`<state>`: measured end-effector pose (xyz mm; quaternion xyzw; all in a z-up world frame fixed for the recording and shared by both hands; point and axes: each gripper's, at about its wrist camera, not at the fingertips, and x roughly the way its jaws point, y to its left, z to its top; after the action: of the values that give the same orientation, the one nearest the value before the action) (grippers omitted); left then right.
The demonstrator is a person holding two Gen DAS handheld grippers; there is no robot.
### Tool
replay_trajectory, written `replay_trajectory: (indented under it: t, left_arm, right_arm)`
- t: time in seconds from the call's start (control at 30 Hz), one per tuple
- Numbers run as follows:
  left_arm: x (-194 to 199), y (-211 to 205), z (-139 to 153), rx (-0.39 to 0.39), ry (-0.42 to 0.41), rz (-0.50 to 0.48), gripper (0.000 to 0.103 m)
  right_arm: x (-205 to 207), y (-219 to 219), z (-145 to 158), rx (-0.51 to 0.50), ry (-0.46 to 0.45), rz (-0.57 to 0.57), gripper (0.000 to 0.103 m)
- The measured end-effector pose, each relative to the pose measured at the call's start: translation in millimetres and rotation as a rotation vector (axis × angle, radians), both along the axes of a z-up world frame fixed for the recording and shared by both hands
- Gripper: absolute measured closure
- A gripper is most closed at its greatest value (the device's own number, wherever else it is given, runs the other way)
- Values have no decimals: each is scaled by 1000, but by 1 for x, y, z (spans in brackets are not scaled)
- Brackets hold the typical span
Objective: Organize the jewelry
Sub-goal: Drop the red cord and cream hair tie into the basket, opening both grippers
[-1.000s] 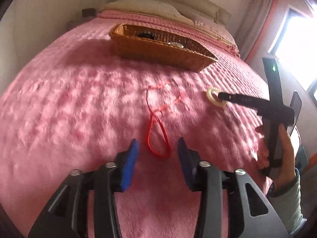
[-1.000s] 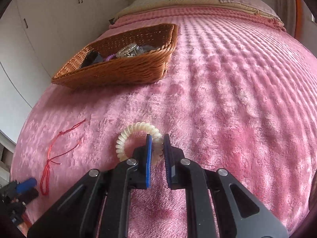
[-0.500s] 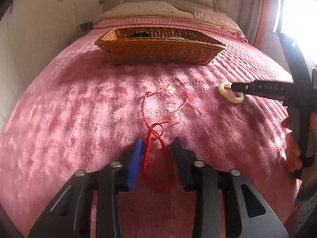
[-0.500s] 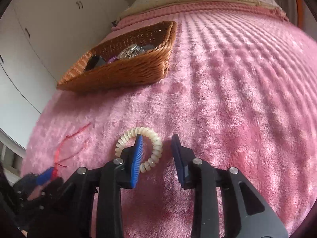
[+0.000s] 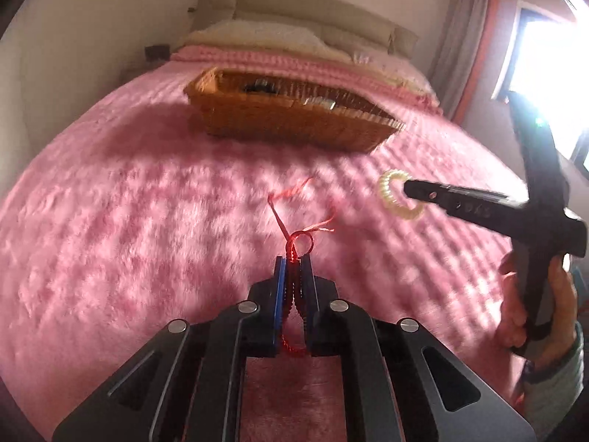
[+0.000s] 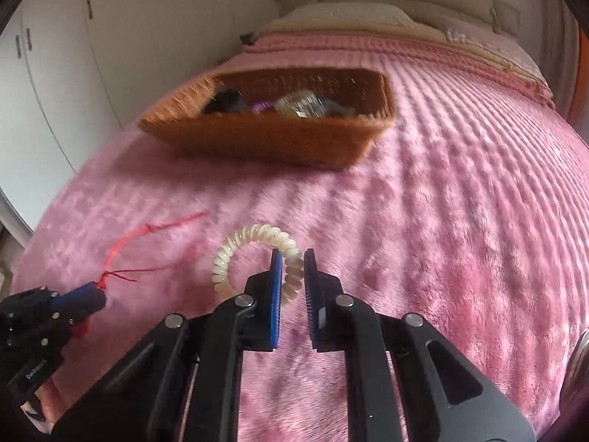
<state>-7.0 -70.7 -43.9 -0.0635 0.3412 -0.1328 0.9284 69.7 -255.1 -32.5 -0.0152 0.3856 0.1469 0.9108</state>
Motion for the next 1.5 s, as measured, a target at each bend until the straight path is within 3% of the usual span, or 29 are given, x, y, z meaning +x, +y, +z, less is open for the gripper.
replay_trajectory:
  t: [0.3, 0.47, 0.6, 0.8, 1.03, 1.17, 1.37, 1.5]
  left_arm:
    - [-3, 14, 73, -49, -169, -7, 97]
    - [26, 15, 125, -35, -265, -29, 97]
    - [71, 21, 145, -112, -288, -60, 97]
    - [158, 22, 135, -109, -296, -13, 97]
    - [245, 31, 94, -101, -148, 2, 97]
    - [259, 38, 74, -139, -76, -12, 97]
    - [266, 44, 64, -149, -44, -21, 92]
    - [257, 48, 70, -162, -66, -18, 71]
  right_arm:
    - [-17, -2, 58, 86, -161, 0, 93]
    - [4, -5, 91, 143, -220, -50, 93]
    - [37, 1, 103, 124, -237, -99, 93]
    - [105, 14, 95, 95, -194, -142, 93]
    - [186, 30, 63, 87, -19, -161, 93]
    - [217, 37, 42, 98, 90, -162, 93]
    - [231, 41, 33, 133, 146, -180, 92]
    - [226, 36, 36, 152, 143, -190, 69]
